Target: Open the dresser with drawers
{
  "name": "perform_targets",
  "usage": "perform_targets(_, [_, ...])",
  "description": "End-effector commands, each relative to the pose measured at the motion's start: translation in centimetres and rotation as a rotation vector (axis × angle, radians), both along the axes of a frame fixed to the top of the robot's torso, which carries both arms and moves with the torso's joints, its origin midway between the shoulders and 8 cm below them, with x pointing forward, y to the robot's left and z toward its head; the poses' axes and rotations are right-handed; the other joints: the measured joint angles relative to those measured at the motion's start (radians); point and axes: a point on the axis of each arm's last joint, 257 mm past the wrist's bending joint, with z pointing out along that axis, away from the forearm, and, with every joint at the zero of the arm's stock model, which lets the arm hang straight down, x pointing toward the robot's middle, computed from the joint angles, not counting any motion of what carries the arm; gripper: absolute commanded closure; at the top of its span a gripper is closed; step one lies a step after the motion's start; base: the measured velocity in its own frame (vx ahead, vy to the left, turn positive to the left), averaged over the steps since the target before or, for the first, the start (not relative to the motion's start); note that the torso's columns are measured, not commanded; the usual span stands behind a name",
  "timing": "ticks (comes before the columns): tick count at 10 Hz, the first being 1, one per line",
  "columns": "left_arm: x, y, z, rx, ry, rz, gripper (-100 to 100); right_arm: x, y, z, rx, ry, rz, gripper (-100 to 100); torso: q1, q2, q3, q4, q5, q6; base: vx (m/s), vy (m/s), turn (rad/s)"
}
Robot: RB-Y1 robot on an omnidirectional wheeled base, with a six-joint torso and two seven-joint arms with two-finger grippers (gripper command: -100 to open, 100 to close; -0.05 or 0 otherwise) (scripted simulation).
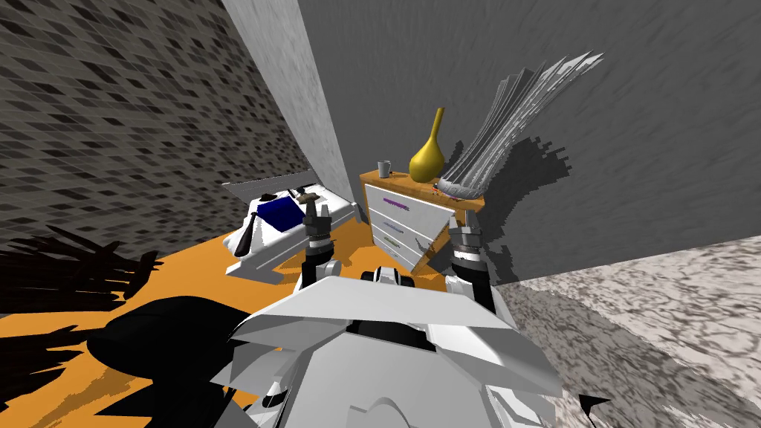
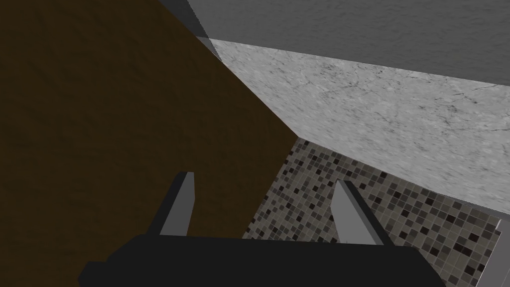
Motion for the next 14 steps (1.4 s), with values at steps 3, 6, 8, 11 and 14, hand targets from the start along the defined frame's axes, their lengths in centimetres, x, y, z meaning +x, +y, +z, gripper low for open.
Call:
perform_targets(3, [0.0, 0.0, 0.0, 0.0, 0.0, 0.0, 0, 3.2, 0.1, -5.7, -0.143, 0.181, -0.02, -100, -0.001, 0.001, -0.001, 0.001, 0.0, 0.0, 0.003, 0.023, 0.059])
perform_targets(6, [0.0, 0.0, 0.0, 0.0, 0.0, 0.0, 0, 4.7, -0.3, -9.8, -0.246, 0.298, -0.045, -100, -0.003, -0.006, -0.006, -0.002, -0.002, -0.001, -0.008, 0.034, 0.072])
perform_targets(8, [0.0, 0.0, 0.0, 0.0, 0.0, 0.0, 0, 5.4, -0.8, -12.2, -0.302, 0.37, -0.064, -100, -0.005, -0.008, -0.006, -0.003, -0.003, -0.002, -0.001, 0.021, 0.048])
perform_targets(11, [0.0, 0.0, 0.0, 0.0, 0.0, 0.0, 0, 6.0, -1.6, -15.0, -0.361, 0.455, -0.09, -100, -0.006, -0.014, -0.01, -0.006, -0.004, -0.003, -0.007, 0.026, 0.063])
perform_targets(14, [0.0, 0.0, 0.0, 0.0, 0.0, 0.0, 0, 6.4, -2.5, -17.6, -0.426, 0.529, -0.114, -100, -0.011, -0.022, -0.013, -0.01, -0.008, -0.005, -0.004, 0.018, 0.055])
